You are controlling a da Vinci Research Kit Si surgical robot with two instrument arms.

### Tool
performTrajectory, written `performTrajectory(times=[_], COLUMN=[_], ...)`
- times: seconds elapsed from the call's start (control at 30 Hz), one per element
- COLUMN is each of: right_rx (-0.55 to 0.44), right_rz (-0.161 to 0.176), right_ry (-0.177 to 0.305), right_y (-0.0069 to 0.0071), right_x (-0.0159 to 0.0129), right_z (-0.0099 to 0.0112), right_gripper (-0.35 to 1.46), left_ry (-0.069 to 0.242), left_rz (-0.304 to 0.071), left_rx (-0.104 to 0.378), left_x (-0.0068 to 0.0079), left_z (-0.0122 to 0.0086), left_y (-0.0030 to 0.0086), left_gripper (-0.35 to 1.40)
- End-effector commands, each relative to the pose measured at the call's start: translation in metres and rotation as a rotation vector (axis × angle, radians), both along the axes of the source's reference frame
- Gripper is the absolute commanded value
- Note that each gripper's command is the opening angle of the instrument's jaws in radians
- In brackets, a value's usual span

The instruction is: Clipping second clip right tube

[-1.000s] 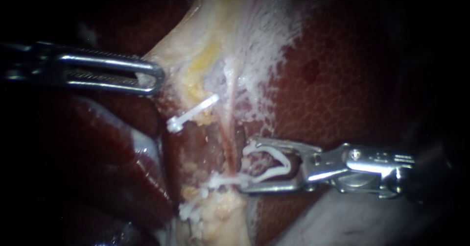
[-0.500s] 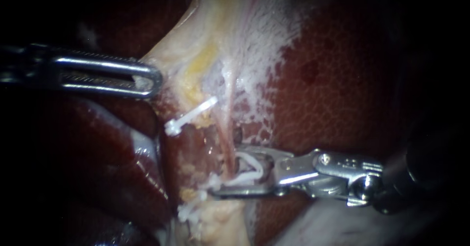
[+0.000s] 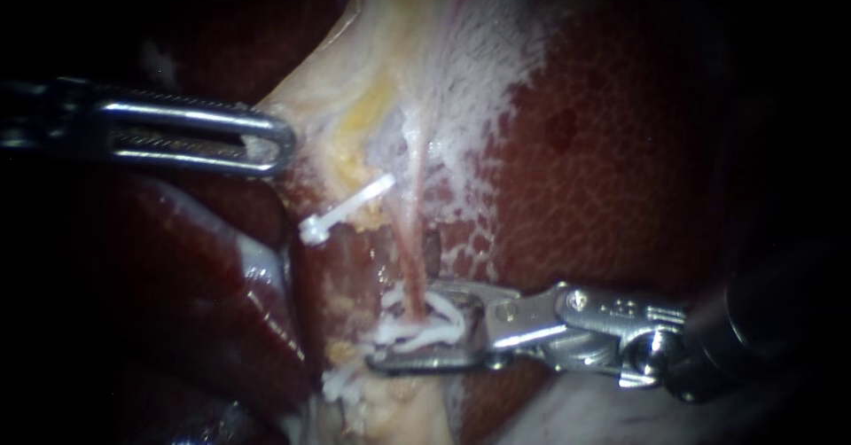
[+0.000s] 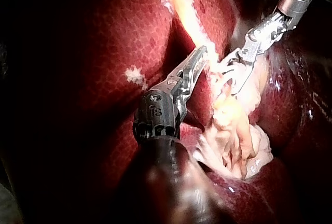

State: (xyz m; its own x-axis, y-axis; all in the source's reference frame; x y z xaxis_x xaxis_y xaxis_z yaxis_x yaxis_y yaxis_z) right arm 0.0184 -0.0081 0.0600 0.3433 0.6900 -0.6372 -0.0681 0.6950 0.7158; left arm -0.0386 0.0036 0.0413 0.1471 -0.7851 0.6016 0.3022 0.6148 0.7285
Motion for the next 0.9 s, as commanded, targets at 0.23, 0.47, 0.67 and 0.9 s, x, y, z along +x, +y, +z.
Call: performTrajectory(times=[0.23, 0.47, 0.67, 0.9], right_rx=[-0.001, 0.021, 0.021, 0.021], right_rz=[-0.003, 0.003, 0.002, 0.002], right_ry=[0.002, -0.002, -0.002, -0.002], right_y=[0.0004, 0.0006, 0.0006, 0.0006], right_x=[-0.0015, -0.0017, -0.0017, -0.0017], right_z=[0.0005, 0.0008, 0.0008, 0.0008], right_gripper=[-0.15, -0.23, -0.22, -0.21], left_ry=[0.0, 0.0, 0.0, 0.0], left_rz=[0.0, 0.0, 0.0, 0.0], left_rx=[0.0, 0.0, 0.0, 0.0], left_x=[0.0, 0.0, -0.0001, -0.0001], left_z=[0.0001, 0.0001, 0.0001, 0.0001], left_y=[0.0, 0.0, 0.0, 0.0], left_gripper=[-0.35, -0.35, -0.35, -0.35])
